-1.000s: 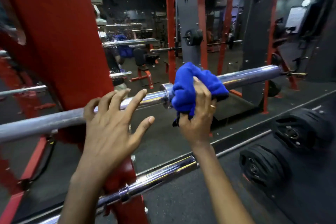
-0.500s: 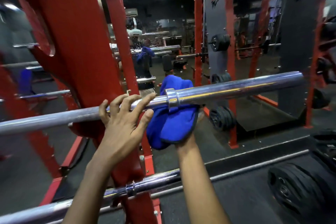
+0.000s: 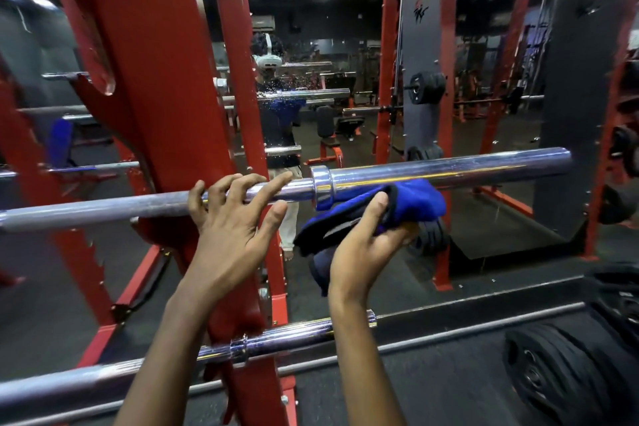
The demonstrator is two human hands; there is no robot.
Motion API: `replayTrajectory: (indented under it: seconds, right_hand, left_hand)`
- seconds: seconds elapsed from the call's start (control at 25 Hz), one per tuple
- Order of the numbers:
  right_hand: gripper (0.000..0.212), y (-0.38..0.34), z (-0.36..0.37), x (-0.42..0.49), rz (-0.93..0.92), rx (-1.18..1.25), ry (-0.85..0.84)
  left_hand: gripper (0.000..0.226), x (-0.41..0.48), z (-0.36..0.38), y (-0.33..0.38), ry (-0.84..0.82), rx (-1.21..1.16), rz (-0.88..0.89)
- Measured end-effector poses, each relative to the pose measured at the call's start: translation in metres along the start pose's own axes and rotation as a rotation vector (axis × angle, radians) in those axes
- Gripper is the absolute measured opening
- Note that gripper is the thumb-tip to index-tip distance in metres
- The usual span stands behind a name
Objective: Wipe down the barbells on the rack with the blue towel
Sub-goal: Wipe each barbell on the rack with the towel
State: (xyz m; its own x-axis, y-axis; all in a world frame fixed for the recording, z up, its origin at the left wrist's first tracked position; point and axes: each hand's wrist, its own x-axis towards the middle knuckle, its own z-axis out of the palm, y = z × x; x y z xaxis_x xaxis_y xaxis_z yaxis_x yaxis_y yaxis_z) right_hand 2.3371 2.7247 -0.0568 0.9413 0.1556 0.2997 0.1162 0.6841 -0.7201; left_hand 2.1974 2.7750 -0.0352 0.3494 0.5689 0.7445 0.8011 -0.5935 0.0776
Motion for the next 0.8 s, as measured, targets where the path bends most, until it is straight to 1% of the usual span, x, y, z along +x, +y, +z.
replayTrajectory:
  seconds: [0.04, 0.08, 0.12, 0.16, 0.2, 0.24, 0.28, 0.36, 0.44, 0.48, 0.52, 0.6, 0.64, 0.68, 0.72, 0.8]
  right_hand:
    - [0.055, -0.004, -0.004, -0.002, -0.189, -0.195, -0.065]
    - [0.062, -0.005, -0.006, 0.0, -0.331, -0.411, -0.161]
    - [0.066, -0.005, -0.007, 0.007, -0.439, -0.598, -0.258]
    - [0.069, -0.006, -0.008, 0.018, -0.523, -0.724, -0.353]
    - [0.069, -0.007, -0.008, 0.031, -0.597, -0.798, -0.44]
    - [0.067, -0.009, -0.008, 0.049, -0.655, -0.842, -0.491]
    - [0.063, -0.014, -0.009, 0.068, -0.697, -0.876, -0.505]
    - [0.055, -0.023, -0.014, 0.109, -0.685, -0.964, -0.445]
    - [0.046, -0.033, -0.013, 0.129, -0.646, -1.119, -0.407]
    - [0.042, -0.036, -0.01, 0.128, -0.681, -1.2, -0.438]
    - [0.04, -0.036, -0.007, 0.122, -0.758, -1.245, -0.5]
    - [0.038, -0.035, -0.002, 0.113, -0.898, -1.2, -0.646]
    - [0.038, -0.036, -0.003, 0.117, -0.932, -1.157, -0.697]
    - [0.036, -0.038, -0.005, 0.127, -0.941, -1.132, -0.713]
    - [0.036, -0.039, -0.01, 0.141, -0.919, -1.13, -0.695]
    - [0.038, -0.042, -0.023, 0.173, -0.818, -1.162, -0.585]
  left_hand:
    - [0.051, 0.0, -0.002, 0.002, 0.0, -0.004, 0.009]
    - [0.051, -0.001, -0.002, 0.002, 0.01, 0.001, 0.011]
    - [0.05, -0.003, -0.001, 0.001, 0.012, 0.01, 0.011]
    - [0.05, -0.003, -0.001, 0.0, 0.014, 0.01, 0.016]
    - [0.05, -0.004, -0.001, 0.0, 0.01, 0.015, 0.02]
    - [0.049, -0.005, -0.001, 0.0, 0.014, 0.029, 0.026]
    - [0.049, -0.005, 0.0, 0.001, 0.016, 0.042, 0.028]
    - [0.048, -0.007, 0.001, 0.003, 0.022, 0.065, 0.024]
    - [0.048, -0.006, -0.003, 0.006, 0.005, 0.049, -0.014]
    - [0.05, -0.004, -0.005, 0.009, -0.014, 0.022, -0.04]
    - [0.053, 0.0, -0.006, 0.014, -0.044, -0.012, -0.046]
    - [0.06, 0.013, -0.005, 0.031, -0.086, -0.067, 0.026]
    - [0.061, 0.019, -0.002, 0.041, -0.101, -0.078, 0.082]
    - [0.061, 0.024, 0.001, 0.049, -0.111, -0.078, 0.126]
    - [0.06, 0.028, 0.005, 0.054, -0.117, -0.067, 0.147]
    - [0.056, 0.029, 0.011, 0.053, -0.09, -0.008, 0.172]
